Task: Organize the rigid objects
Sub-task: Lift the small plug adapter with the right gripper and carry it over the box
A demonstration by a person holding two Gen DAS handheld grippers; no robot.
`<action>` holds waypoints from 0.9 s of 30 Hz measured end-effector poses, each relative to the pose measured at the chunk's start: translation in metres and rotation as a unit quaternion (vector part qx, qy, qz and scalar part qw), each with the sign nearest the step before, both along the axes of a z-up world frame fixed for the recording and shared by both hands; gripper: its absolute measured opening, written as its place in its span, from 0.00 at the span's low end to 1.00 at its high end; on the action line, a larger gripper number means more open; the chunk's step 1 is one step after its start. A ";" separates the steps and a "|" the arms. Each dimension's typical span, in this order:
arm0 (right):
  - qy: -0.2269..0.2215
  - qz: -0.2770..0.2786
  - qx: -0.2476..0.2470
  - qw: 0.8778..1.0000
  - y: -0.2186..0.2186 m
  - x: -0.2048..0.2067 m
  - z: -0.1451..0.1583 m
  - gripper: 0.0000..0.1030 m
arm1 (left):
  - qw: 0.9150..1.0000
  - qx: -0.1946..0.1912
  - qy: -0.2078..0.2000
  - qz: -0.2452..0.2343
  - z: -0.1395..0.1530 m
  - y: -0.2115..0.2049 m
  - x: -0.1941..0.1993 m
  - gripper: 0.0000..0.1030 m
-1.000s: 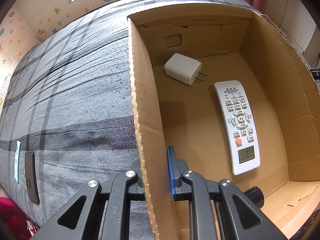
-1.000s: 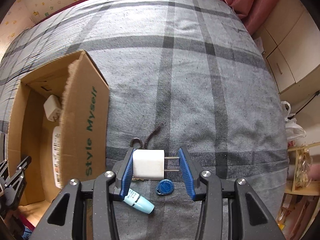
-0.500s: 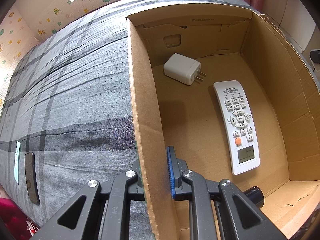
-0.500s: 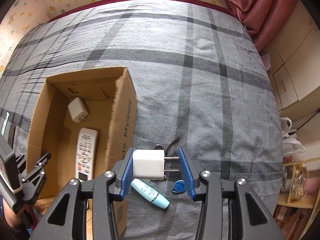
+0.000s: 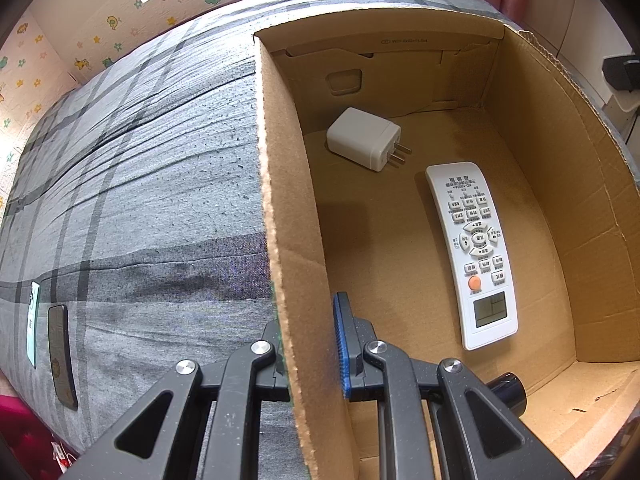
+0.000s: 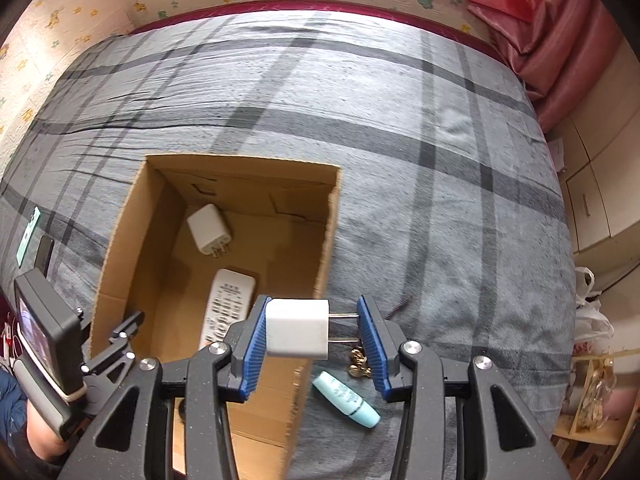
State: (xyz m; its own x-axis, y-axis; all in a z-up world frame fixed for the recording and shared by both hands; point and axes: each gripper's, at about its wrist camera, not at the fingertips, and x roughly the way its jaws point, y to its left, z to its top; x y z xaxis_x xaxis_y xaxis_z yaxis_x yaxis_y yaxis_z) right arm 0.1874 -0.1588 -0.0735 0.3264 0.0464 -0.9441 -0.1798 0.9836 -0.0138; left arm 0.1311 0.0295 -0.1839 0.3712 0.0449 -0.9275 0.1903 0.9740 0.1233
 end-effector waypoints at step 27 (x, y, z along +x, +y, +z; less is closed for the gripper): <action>0.037 0.042 0.000 0.998 0.079 0.021 -0.053 0.45 | 1.000 -0.010 0.001 0.002 0.002 0.002 0.000 0.16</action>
